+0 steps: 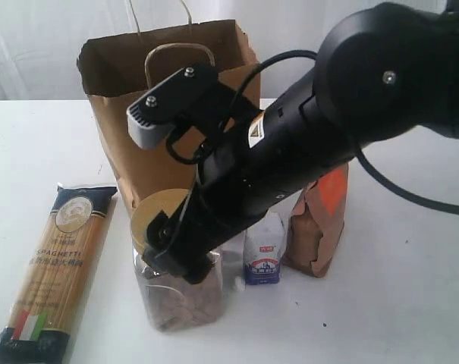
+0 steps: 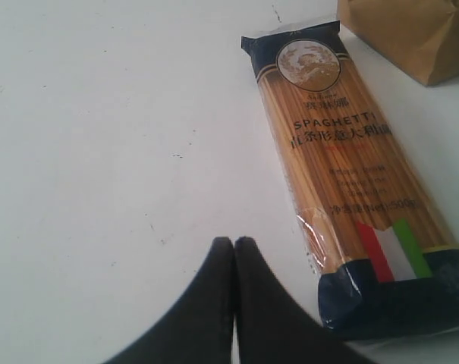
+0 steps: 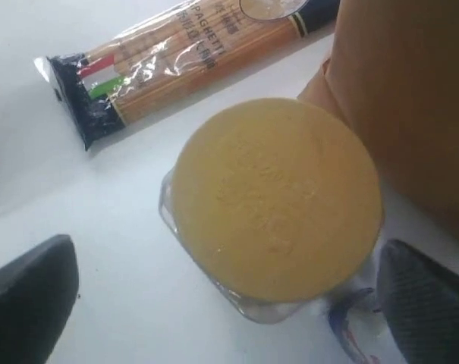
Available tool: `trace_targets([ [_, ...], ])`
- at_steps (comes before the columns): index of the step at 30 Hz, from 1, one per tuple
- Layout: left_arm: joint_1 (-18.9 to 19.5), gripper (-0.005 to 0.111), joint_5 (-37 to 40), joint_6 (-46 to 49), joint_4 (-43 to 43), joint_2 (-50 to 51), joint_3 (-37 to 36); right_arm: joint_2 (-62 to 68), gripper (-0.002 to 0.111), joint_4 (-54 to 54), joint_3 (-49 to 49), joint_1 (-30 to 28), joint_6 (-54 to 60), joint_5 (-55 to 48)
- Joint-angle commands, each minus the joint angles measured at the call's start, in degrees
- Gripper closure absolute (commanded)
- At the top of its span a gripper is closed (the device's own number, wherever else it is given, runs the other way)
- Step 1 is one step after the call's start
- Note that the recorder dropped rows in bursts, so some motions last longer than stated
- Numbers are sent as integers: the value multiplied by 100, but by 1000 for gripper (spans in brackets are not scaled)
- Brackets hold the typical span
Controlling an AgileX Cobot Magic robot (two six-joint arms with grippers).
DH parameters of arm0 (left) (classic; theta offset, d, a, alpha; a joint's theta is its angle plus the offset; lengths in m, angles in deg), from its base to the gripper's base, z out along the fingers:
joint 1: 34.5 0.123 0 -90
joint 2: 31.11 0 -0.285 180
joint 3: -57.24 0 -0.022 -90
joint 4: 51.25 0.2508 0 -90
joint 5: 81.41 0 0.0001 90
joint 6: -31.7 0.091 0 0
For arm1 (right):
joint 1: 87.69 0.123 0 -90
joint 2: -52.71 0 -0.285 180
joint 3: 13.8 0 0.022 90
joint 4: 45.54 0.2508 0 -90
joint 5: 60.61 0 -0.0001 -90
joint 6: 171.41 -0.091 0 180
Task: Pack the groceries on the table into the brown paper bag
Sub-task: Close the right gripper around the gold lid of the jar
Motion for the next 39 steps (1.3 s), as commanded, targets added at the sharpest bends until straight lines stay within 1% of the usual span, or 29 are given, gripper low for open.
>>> trace_targets([
  [1, 15, 107, 23, -52, -34, -36, -20, 222, 4, -55, 203, 16, 620, -281],
  [7, 15, 107, 23, -52, -34, -36, -20, 552, 4, -910, 580, 16, 535, -107],
  [9, 15, 107, 23, -52, -34, -36, -20, 643, 4, -997, 604, 16, 535, 45],
  [14, 15, 107, 23, -52, -34, -36, -20, 850, 4, -993, 609, 16, 535, 115],
  [22, 15, 107, 23, -52, -34, -36, -20, 1029, 4, -577, 609, 16, 548, 616],
  [33, 15, 107, 23, -52, -34, -36, -20, 1256, 4, -563, 609, 16, 548, 627],
  [36, 15, 107, 23, -52, -34, -36, -20, 1256, 9, -477, 609, 16, 527, 566],
  [39, 15, 107, 23, -52, -34, -36, -20, 1256, 20, -371, 609, 16, 527, 457],
])
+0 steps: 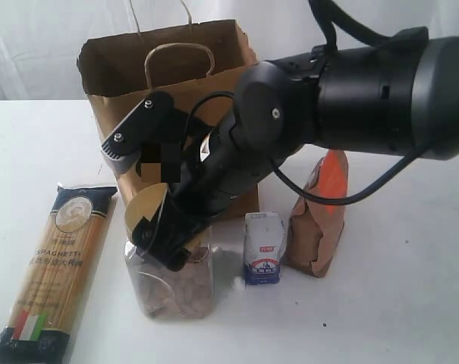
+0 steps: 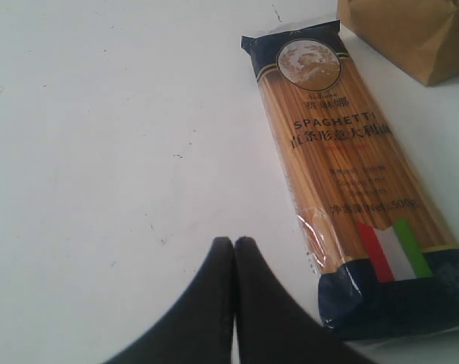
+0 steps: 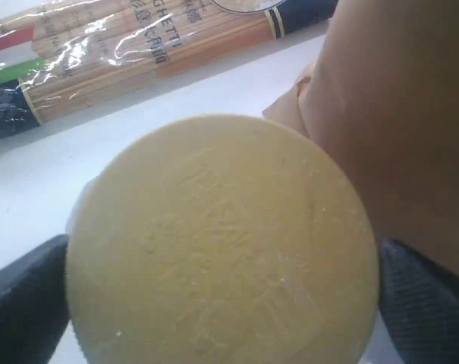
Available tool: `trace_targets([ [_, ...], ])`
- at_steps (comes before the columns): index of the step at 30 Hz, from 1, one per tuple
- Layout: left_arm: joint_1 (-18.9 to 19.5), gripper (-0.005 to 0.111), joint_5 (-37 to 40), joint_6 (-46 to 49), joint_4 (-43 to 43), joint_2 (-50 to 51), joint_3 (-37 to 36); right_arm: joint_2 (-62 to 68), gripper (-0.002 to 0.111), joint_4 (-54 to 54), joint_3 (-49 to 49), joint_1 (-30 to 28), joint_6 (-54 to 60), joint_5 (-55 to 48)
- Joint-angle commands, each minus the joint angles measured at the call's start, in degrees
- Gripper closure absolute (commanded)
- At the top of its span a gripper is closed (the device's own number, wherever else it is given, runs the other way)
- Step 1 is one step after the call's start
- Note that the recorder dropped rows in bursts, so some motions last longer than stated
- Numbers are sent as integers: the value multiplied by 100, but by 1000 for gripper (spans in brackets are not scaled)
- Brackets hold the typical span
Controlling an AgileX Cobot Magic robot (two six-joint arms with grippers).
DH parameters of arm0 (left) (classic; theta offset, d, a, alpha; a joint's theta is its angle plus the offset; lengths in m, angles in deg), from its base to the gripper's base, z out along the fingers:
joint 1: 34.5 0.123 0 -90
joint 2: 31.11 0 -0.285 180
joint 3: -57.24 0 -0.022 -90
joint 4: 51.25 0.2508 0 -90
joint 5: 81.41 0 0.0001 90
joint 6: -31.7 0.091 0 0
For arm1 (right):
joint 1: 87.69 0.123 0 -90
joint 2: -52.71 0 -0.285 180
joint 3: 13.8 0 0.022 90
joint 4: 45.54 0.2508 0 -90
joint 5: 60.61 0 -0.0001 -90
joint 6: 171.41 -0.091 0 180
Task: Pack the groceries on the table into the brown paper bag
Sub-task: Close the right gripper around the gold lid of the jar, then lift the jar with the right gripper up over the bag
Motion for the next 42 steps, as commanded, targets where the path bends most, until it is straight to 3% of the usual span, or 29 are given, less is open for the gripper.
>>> trace_targets([
  [1, 15, 107, 12, -52, -34, -36, -20, -13, 24, 175, 43, 5, 24, -156],
  [6, 15, 107, 12, -52, -34, -36, -20, -45, 47, 218, 43, 5, 24, -211],
  [12, 15, 107, 12, -52, -34, -36, -20, -394, 63, 1024, 52, 5, -97, -62],
  [24, 15, 107, 12, -52, -34, -36, -20, -1634, 65, 2696, 52, 5, 260, 378],
  [30, 15, 107, 12, -52, -34, -36, -20, -1829, 68, 5440, 265, 5, 2756, 516],
  [35, 15, 107, 12, -52, -34, -36, -20, -1774, 68, 5774, 550, 5, 3718, 1598],
  [42, 15, 107, 12, -52, -34, -36, -20, -1645, 68, 5774, 849, 5, 3726, 3358],
])
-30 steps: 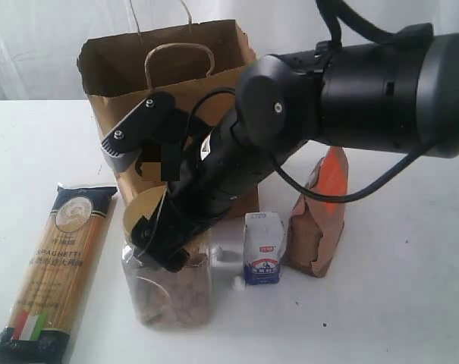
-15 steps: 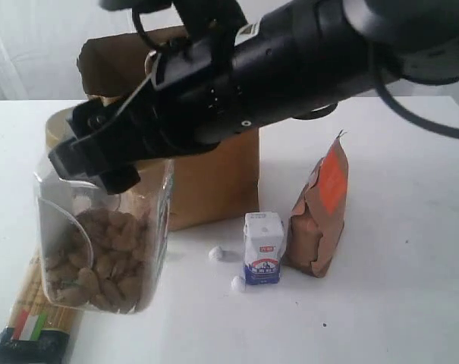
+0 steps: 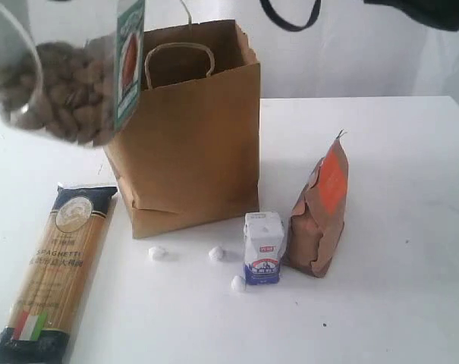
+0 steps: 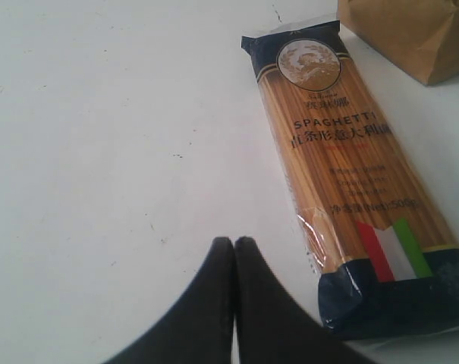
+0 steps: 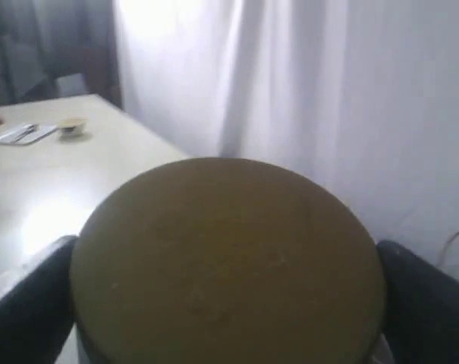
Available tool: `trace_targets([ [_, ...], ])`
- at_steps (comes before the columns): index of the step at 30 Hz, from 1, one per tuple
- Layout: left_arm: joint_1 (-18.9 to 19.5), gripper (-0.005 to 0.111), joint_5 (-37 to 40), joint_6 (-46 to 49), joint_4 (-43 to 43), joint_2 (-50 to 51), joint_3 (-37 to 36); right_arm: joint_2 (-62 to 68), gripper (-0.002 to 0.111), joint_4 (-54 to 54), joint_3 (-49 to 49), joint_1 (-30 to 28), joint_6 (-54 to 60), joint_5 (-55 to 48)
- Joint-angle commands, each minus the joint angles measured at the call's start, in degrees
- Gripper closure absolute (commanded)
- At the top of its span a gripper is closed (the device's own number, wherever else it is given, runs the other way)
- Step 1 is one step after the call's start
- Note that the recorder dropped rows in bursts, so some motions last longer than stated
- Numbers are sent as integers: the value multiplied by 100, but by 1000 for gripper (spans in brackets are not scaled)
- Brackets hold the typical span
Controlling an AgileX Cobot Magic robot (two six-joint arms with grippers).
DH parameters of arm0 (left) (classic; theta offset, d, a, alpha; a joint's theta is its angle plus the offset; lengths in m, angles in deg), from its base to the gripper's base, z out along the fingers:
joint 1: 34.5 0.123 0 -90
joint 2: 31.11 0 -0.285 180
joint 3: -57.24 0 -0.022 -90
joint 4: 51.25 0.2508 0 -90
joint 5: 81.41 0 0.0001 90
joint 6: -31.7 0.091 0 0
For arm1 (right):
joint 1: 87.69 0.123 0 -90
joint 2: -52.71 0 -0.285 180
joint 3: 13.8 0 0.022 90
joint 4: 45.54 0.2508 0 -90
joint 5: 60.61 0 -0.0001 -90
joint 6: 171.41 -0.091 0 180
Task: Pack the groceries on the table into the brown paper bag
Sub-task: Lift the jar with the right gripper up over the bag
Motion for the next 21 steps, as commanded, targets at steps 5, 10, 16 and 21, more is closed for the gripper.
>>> trace_targets([
  [5, 15, 107, 12, -52, -34, -36, -20, 186, 68, 153, 430, -5, 89, 1404],
  [10, 15, 107, 12, -52, -34, -36, -20, 417, 68, 141, 725, -5, 89, 1644],
  [16, 15, 107, 12, -52, -34, -36, -20, 712, 68, -541, 1047, -5, 89, 2186],
  [21, 15, 107, 12, -52, -34, -36, -20, 1086, 68, -811, 1144, -5, 89, 2880],
])
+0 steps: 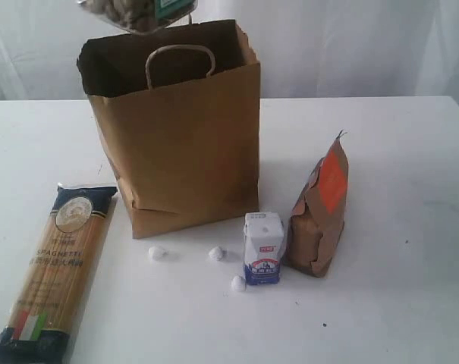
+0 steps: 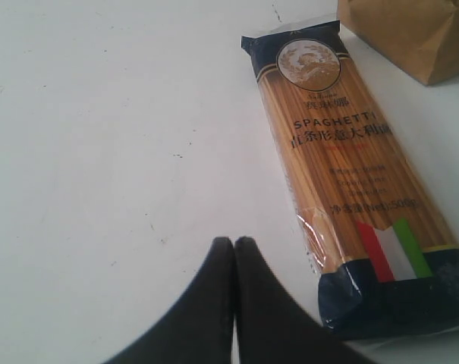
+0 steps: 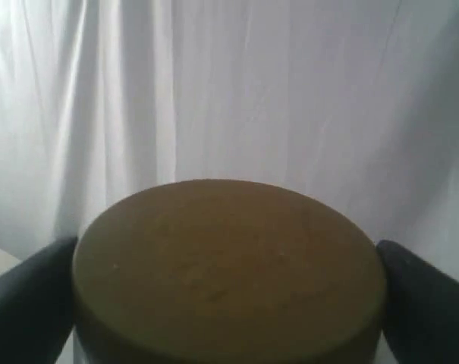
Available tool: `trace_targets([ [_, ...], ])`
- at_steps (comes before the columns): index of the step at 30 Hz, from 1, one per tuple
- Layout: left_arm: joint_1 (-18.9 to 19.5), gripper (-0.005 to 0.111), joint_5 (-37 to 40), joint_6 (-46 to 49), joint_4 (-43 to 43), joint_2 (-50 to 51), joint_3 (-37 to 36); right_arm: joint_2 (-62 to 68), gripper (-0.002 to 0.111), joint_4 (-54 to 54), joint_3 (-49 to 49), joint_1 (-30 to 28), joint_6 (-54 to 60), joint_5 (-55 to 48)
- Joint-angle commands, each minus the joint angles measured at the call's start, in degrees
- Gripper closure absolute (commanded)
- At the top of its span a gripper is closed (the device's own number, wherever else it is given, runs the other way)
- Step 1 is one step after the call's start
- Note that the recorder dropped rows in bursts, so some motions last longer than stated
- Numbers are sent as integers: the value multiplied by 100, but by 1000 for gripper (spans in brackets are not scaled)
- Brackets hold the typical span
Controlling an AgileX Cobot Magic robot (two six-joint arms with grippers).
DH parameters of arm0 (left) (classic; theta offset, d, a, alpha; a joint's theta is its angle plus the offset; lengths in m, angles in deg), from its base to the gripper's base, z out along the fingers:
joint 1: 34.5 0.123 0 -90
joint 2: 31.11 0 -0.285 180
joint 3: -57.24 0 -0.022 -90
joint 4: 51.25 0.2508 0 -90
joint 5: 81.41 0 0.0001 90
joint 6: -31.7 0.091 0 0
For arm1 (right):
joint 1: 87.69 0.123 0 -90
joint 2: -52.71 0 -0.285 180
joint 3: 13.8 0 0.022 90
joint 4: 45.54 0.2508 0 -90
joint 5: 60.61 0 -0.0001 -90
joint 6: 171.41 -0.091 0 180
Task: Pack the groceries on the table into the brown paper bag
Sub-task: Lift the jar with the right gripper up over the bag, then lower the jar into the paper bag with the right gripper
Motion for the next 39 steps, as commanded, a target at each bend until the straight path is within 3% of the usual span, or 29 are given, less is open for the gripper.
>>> trace_targets([
  [1, 15, 107, 12, -52, -34, -36, -20, 220, 68, -255, 101, -5, 34, 549],
  [11, 15, 107, 12, -52, -34, -36, -20, 959, 68, -268, 101, -5, 34, 1165],
  [18, 15, 107, 12, -52, -34, -36, -20, 1223, 68, -211, 89, -5, 34, 721],
  [28, 15, 107, 12, -52, -34, -36, -20, 1981, 68, -172, 89, -21, 120, 896],
  [39, 15, 107, 12, -52, -34, -36, -20, 2148, 68, 589, 89, -21, 147, 1167],
])
